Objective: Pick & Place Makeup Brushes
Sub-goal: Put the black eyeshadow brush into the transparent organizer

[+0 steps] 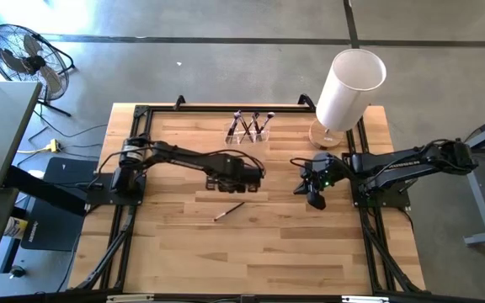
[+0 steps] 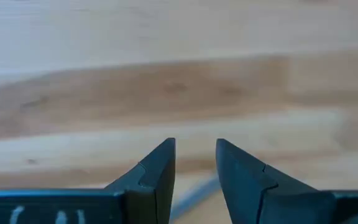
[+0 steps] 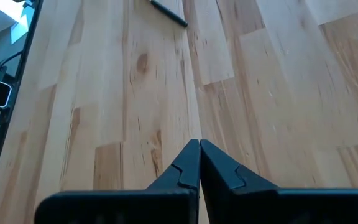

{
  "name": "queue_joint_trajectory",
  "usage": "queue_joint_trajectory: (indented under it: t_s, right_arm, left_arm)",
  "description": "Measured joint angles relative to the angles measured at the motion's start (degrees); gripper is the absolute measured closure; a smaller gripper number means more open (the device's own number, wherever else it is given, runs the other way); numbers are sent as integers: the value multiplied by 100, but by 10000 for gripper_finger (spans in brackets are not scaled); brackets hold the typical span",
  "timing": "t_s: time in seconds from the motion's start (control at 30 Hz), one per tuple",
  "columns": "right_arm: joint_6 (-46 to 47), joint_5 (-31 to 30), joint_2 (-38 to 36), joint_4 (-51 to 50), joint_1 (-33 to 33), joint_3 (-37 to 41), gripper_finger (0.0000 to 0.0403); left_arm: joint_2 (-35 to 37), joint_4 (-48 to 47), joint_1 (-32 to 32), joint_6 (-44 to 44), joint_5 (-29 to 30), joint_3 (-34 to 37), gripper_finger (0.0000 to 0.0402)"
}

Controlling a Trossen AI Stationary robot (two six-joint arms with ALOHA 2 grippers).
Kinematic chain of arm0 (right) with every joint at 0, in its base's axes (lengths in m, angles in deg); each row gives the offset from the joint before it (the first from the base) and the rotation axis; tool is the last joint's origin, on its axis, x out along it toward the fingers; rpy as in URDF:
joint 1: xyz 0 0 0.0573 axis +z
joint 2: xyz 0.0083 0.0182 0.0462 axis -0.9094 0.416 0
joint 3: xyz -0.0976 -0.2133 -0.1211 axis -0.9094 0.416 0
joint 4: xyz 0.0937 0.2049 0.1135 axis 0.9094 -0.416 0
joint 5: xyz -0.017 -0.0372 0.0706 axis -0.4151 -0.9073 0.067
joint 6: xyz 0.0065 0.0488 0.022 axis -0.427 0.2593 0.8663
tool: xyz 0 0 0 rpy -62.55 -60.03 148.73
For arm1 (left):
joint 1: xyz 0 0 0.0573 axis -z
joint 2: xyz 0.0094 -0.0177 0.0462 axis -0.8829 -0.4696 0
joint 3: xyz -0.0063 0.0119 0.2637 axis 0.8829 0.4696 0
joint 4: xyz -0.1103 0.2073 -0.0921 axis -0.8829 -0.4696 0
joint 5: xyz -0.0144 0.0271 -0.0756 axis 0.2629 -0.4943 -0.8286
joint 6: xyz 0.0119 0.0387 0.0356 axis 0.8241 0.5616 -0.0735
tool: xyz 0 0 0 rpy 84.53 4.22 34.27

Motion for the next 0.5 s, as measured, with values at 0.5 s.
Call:
queue_joint_trajectory:
  t_s: [0.5]
  right_arm:
    - [-105,-13,1,7,0,-2,401]
  left_arm:
    - [20,-1727,1294,-65,-342,-567,286]
